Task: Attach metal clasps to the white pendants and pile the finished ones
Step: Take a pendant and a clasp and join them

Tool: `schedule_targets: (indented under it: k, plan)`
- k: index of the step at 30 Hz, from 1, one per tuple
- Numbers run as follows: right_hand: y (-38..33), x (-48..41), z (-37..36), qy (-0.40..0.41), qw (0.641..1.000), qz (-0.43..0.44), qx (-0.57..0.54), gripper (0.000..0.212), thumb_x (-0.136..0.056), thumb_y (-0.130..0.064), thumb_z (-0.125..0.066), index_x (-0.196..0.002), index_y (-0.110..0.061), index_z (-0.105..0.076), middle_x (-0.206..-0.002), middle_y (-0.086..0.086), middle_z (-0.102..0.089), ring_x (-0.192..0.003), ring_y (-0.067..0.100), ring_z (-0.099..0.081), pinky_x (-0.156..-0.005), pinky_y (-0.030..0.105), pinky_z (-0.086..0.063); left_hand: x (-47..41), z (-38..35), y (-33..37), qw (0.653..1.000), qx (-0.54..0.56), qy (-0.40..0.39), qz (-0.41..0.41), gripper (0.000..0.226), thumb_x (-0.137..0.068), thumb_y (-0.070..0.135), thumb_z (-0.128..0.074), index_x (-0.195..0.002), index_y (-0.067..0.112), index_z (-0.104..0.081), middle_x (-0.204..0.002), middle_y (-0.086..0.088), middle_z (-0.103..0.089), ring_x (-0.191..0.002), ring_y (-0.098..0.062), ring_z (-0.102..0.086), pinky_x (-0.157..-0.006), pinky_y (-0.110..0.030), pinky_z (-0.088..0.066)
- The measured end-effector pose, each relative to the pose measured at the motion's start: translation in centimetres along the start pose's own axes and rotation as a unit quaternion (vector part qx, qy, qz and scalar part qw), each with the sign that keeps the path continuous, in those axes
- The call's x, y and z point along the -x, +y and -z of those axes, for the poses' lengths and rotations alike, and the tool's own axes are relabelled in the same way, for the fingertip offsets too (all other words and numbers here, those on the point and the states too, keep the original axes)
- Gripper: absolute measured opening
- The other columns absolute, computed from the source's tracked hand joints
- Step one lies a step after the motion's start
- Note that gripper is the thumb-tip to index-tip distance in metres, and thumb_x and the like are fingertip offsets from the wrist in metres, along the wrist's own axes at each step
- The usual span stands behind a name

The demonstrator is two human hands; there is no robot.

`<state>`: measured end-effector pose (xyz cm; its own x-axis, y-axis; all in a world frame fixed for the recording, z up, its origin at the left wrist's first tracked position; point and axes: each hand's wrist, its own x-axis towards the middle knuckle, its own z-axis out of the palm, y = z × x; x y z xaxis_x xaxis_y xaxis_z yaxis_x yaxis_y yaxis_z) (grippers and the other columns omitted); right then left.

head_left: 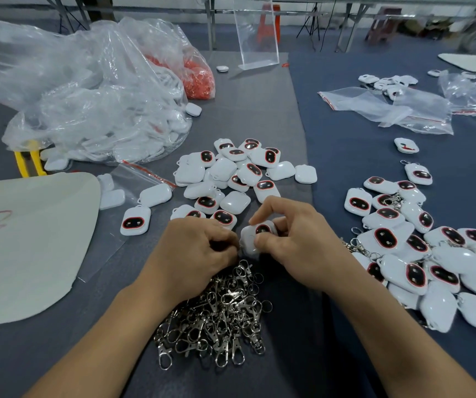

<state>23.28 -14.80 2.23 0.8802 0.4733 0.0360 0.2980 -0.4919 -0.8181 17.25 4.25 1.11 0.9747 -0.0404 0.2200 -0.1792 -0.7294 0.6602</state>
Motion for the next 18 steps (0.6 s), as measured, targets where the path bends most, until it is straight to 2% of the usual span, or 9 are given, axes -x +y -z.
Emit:
schedule_targets:
  k: [4, 8, 13, 15, 18]
  plan:
    - [-0.5, 0.3, -0.2, 0.009, 1.000, 0.007, -0.001, 0.015, -0.087, -0.012, -0.069, -0.086, -0.027, -0.066, -0.064, 0.005, -0.064, -0.045, 0.006, -0.042, -0.044, 0.016, -0.037, -0.1, 0.0, 0.1, 1.000, 0.002, 0.012, 0.009, 0.019, -0.069, 0.030, -0.070, -0.087, 0.035, -0.074, -0.071, 0.022, -0.068, -0.073, -0.001, -0.062, -0.064, -0.007, -0.038]
    - [-0.9, 0.4, -0.3, 0.021, 1.000, 0.012, 0.013, 0.012, -0.086, -0.016, -0.070, -0.084, -0.027, -0.066, -0.057, 0.000, -0.060, -0.046, 0.007, -0.045, -0.045, 0.014, -0.037, -0.1, -0.1, 0.1, 1.000, -0.002, 0.022, 0.016, 0.026, -0.068, 0.032, -0.070, -0.092, 0.042, -0.071, -0.069, 0.022, -0.067, -0.071, -0.001, -0.061, -0.061, -0.006, -0.038]
    - [-1.2, 1.3, -1.6, 0.001, 0.999, 0.024, 0.040, 0.009, -0.087, -0.025, -0.070, -0.084, -0.032, -0.066, -0.057, -0.002, -0.060, -0.049, 0.004, -0.050, -0.044, 0.014, -0.037, -0.4, -0.3, -0.5, 0.999, 0.002, 0.027, 0.040, 0.004, -0.071, 0.027, -0.079, -0.074, 0.029, -0.078, -0.062, 0.013, -0.068, -0.065, -0.009, -0.062, -0.058, -0.014, -0.042]
    - [-1.3, 1.4, -1.9, 0.027, 0.999, 0.033, 0.022, 0.011, -0.085, -0.021, -0.068, -0.080, -0.030, -0.066, -0.056, -0.006, -0.062, -0.048, 0.005, -0.051, -0.044, 0.012, -0.036, -0.5, -0.3, -0.6, 0.999, 0.006, 0.025, 0.038, 0.004, -0.070, 0.029, -0.075, -0.072, 0.030, -0.078, -0.061, 0.012, -0.068, -0.063, -0.010, -0.063, -0.057, -0.017, -0.043]
    - [-1.2, 0.8, -1.2, 0.084, 0.996, -0.001, -0.044, 0.010, -0.073, -0.021, -0.063, -0.076, -0.028, -0.069, -0.052, -0.012, -0.059, -0.046, 0.004, -0.048, -0.044, 0.009, -0.033, -0.4, -0.4, -0.5, 0.999, 0.009, 0.030, 0.040, 0.007, -0.070, 0.024, -0.078, -0.072, 0.031, -0.078, -0.060, 0.017, -0.067, -0.062, -0.004, -0.061, -0.057, -0.010, -0.040]
